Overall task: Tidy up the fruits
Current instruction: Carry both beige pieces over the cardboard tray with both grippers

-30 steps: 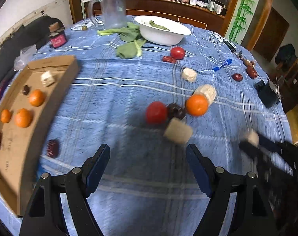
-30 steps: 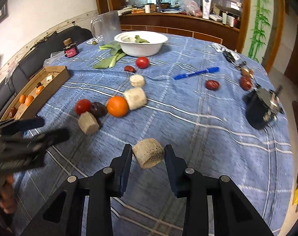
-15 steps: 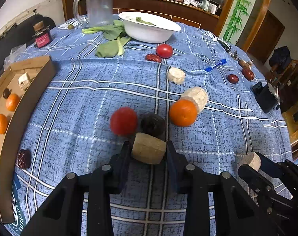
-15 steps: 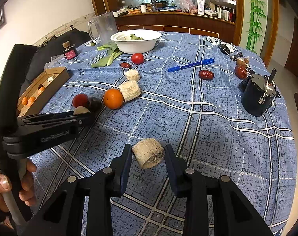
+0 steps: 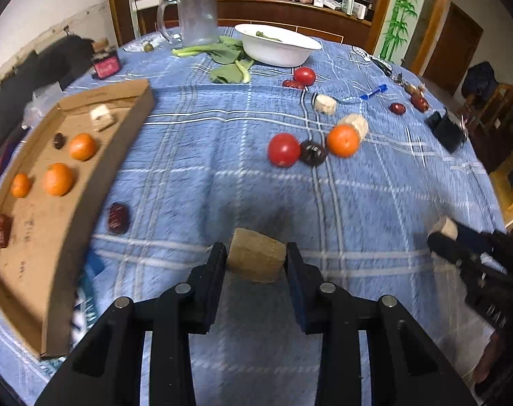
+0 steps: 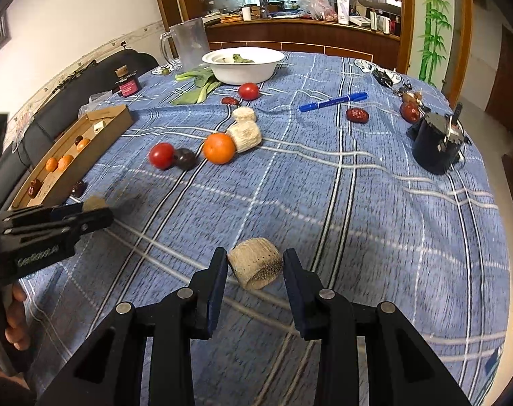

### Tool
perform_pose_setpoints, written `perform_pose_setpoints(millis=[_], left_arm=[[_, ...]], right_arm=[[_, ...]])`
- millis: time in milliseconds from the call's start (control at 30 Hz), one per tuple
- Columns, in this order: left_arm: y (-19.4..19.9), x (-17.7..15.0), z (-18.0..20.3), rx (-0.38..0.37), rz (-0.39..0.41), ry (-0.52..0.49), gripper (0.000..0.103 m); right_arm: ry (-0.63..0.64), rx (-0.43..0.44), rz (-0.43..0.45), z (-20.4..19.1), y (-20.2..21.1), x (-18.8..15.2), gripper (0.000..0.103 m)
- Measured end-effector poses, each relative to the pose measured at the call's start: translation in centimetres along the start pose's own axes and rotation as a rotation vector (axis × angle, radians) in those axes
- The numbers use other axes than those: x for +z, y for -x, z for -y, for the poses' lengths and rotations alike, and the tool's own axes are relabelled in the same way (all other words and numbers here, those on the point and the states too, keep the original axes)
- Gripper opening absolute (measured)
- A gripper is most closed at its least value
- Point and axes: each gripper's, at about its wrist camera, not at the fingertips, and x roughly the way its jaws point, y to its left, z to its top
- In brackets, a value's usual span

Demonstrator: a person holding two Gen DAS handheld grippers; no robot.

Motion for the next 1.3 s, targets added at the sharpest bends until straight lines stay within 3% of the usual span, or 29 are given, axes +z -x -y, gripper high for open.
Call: perform_pose_setpoints(millis=[367, 833, 1300], left_arm=[[3.5, -2.2, -2.7, -0.038, 0.040, -0.042, 0.034], [5.8, -2.4, -5.5, -0.062, 0.077, -0.044, 0.034], [7.8, -2.0, -9.7, -0.064, 0.121, 0.034, 0.034]], right_arm=[[-0.051, -0.035, -0.008, -3.2, 1.2, -1.7, 0.036], [-0.026, -0.072, -0.012, -6.8, 1.3, -1.5, 0.036], [0.017, -0.046, 0.028, -10.8, 1.4, 0.5, 0.036]])
